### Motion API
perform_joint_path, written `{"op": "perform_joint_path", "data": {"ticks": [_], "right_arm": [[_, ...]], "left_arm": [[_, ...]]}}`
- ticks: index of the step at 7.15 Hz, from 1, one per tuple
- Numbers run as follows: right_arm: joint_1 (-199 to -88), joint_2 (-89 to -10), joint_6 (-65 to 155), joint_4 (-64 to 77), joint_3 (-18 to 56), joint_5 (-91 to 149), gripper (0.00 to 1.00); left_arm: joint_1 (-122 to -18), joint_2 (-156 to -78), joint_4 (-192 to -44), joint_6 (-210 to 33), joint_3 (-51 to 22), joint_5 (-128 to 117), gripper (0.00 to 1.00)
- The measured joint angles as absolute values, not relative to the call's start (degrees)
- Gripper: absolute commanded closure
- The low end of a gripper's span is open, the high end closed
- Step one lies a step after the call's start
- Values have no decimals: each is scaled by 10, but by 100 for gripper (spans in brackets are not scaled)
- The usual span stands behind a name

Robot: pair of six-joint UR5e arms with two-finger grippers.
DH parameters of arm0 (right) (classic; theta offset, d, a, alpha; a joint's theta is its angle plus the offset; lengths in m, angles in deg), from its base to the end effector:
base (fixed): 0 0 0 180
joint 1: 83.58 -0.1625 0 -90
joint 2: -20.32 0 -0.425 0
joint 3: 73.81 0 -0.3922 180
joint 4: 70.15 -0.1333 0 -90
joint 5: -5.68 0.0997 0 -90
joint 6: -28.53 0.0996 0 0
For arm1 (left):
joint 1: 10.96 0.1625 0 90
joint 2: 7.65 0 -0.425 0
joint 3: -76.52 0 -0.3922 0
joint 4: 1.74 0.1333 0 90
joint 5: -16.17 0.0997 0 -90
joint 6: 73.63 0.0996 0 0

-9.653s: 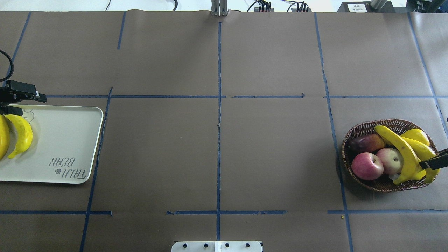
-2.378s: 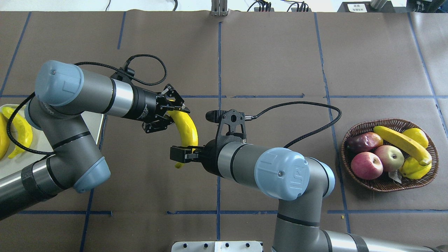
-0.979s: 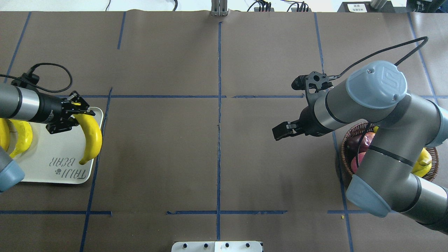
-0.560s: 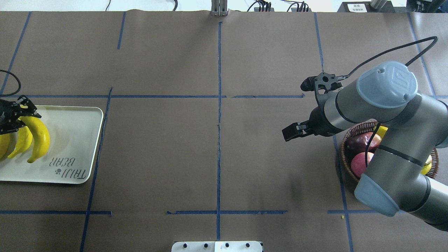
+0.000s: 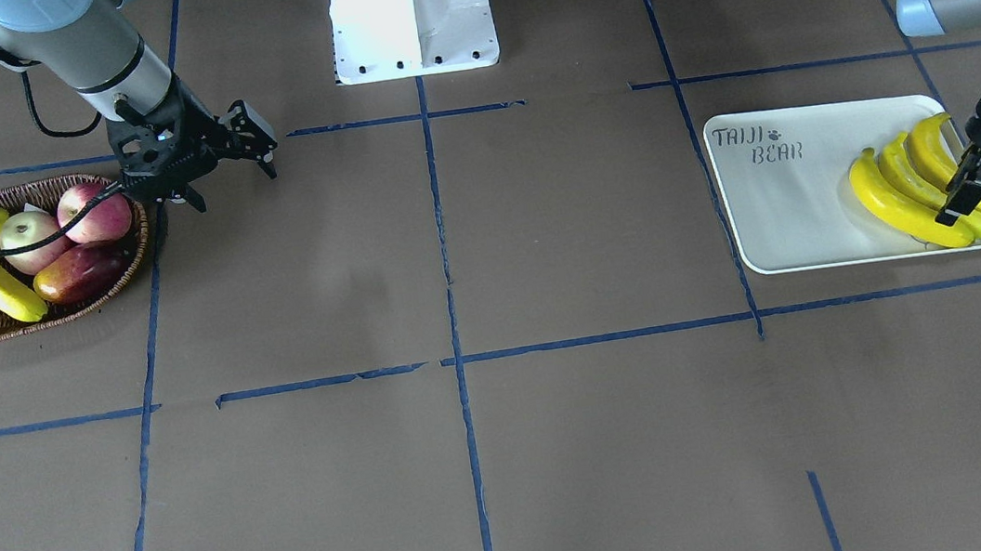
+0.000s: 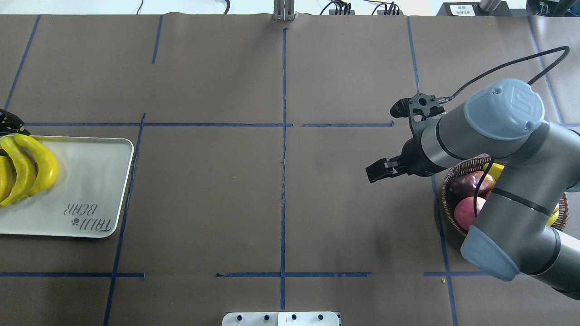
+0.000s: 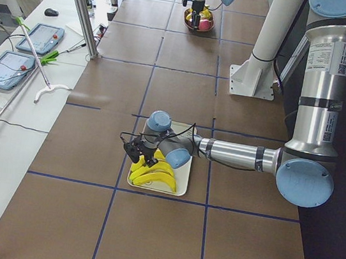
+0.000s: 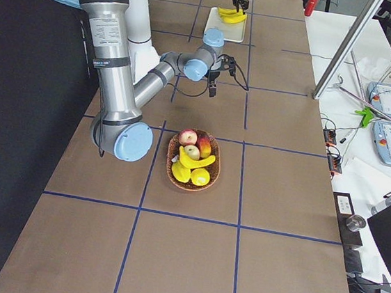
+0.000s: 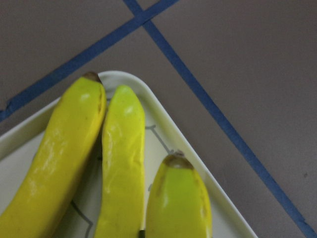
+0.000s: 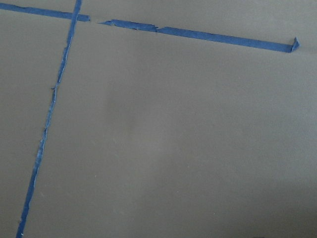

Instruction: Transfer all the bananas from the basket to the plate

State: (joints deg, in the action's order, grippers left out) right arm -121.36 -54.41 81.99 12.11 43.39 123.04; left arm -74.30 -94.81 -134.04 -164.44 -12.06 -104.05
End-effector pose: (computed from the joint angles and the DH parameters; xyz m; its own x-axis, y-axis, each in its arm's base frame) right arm -0.3677 -0.3957 0.2877 0.5642 -0.2317 0.7925 0.0883 0.9712 0.2212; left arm 0.1507 -0.4856 0.6225 0.3444 -0.7132 -0.6105 0.6380 0.6549 -0.4051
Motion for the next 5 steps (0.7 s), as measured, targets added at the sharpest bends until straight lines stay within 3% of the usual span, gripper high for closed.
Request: {"op": "perform_joint_path", "data": {"ticks": [3, 5], "right_arm": [[-1229, -597, 795, 119, 462, 1233, 0], [-1256, -687, 712, 112, 501, 1234, 0]], "left_arm": [[-761, -944, -1305, -1636, -222, -1088, 0], [-719, -944, -1292, -1636, -300, -1085, 0]]}}
